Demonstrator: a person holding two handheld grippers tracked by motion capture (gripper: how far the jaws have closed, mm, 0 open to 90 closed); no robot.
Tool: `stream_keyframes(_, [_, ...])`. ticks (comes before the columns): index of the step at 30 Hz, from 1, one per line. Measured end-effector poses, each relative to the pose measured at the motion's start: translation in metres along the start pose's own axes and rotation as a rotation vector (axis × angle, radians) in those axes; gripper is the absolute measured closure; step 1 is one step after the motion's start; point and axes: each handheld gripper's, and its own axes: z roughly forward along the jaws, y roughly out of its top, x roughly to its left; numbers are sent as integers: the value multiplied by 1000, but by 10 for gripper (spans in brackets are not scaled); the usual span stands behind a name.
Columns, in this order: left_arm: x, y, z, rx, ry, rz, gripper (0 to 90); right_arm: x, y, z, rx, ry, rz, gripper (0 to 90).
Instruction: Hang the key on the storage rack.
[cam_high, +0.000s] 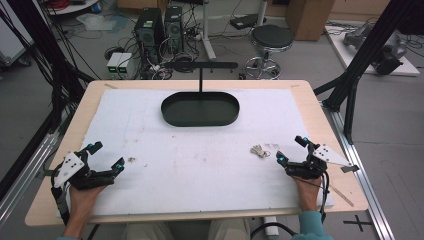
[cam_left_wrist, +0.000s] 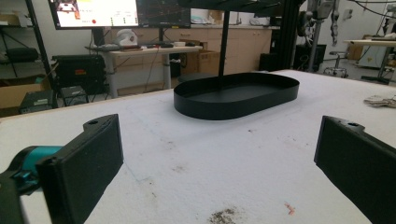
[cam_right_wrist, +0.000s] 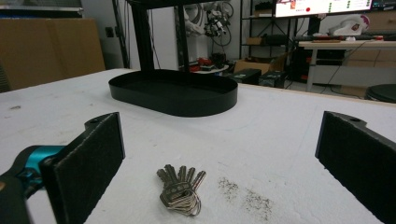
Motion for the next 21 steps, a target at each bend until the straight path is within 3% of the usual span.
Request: stream_keyframes(21, [0,0,0,-2,-4,0,17,3,0,0,0,-11,-28,5])
